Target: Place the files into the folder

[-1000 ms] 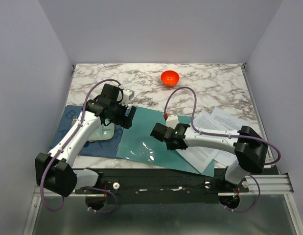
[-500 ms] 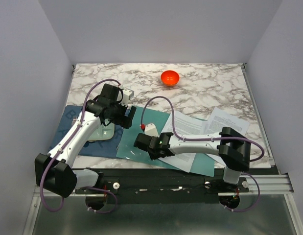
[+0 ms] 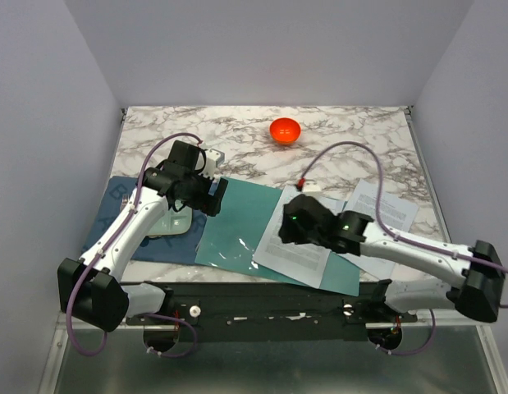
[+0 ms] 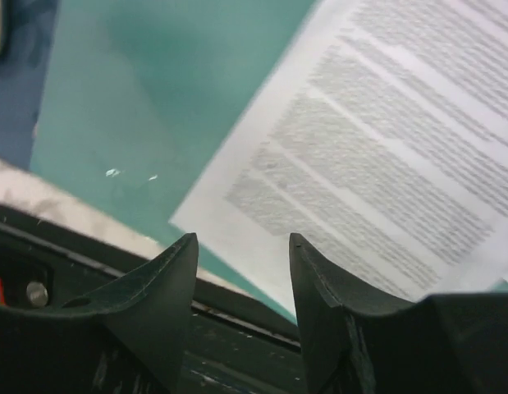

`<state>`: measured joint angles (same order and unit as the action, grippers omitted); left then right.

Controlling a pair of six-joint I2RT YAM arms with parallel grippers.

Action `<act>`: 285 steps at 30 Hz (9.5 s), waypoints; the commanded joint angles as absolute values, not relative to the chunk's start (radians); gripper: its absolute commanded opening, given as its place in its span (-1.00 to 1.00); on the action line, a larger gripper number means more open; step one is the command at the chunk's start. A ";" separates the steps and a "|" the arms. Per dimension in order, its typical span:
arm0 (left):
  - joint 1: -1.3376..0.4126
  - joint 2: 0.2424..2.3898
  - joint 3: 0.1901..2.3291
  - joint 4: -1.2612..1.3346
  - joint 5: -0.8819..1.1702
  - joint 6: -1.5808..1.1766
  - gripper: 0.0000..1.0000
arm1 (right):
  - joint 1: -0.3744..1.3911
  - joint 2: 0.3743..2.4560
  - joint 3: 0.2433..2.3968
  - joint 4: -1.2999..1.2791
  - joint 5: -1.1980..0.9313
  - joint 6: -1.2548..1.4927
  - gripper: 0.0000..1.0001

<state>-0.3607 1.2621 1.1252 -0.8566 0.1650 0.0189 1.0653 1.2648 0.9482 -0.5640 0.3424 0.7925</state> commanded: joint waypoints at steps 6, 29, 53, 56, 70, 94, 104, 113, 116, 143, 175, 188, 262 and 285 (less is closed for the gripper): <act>-0.353 1.270 1.138 -0.861 0.160 0.041 0.97 | 0.648 0.988 0.629 -0.482 0.112 0.787 0.29; -0.351 1.293 1.172 -0.904 0.118 0.074 0.97 | 0.414 1.109 0.440 -0.278 -0.083 0.796 0.96; -0.350 1.292 1.161 -0.908 0.118 0.090 0.98 | 0.411 1.097 0.374 -0.173 -0.169 0.799 0.75; -0.350 1.285 1.147 -0.905 0.115 0.095 0.98 | 0.411 1.103 0.371 -0.169 -0.178 0.804 0.63; -0.350 1.279 1.106 -0.893 0.114 0.106 0.97 | 0.411 1.109 0.394 -0.160 -0.173 0.828 0.13; -0.170 1.350 1.006 -0.856 0.091 0.207 0.96 | 0.413 1.009 0.647 -0.129 -0.417 0.526 -0.99; -0.155 1.359 0.996 -0.845 0.052 0.216 0.96 | 0.480 1.057 0.816 -0.198 -0.489 0.330 -0.99; -0.152 1.347 0.996 -0.844 0.061 0.213 0.96 | 0.610 1.147 0.910 -0.250 -0.466 0.261 -0.99; -0.150 1.345 0.996 -0.844 0.064 0.215 0.96 | 0.646 1.176 0.913 -0.242 -0.457 0.262 -0.99; -0.138 1.327 0.996 -0.845 0.080 0.219 0.96 | 0.686 1.313 0.878 -0.039 -0.426 0.388 -0.99; -0.138 1.255 0.744 -0.678 -0.092 0.425 0.92 | 0.747 1.459 0.715 0.321 -0.198 0.680 -0.99; -0.178 1.256 0.701 -0.680 -0.040 0.448 0.92 | 0.804 1.482 0.663 0.324 -0.158 0.710 -0.99; -0.310 1.210 0.655 -0.716 -0.107 0.486 0.84 | 0.864 1.526 0.808 -0.175 0.008 0.824 -0.59; -0.310 1.204 0.637 -0.703 -0.141 0.497 0.81 | 0.864 1.522 0.798 -0.221 0.029 0.842 -0.14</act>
<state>-0.3035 1.2263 0.6575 -0.6899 -0.1013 0.4568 0.8566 1.5349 0.7975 -0.1928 -0.0036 0.8288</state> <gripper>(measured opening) 0.907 0.453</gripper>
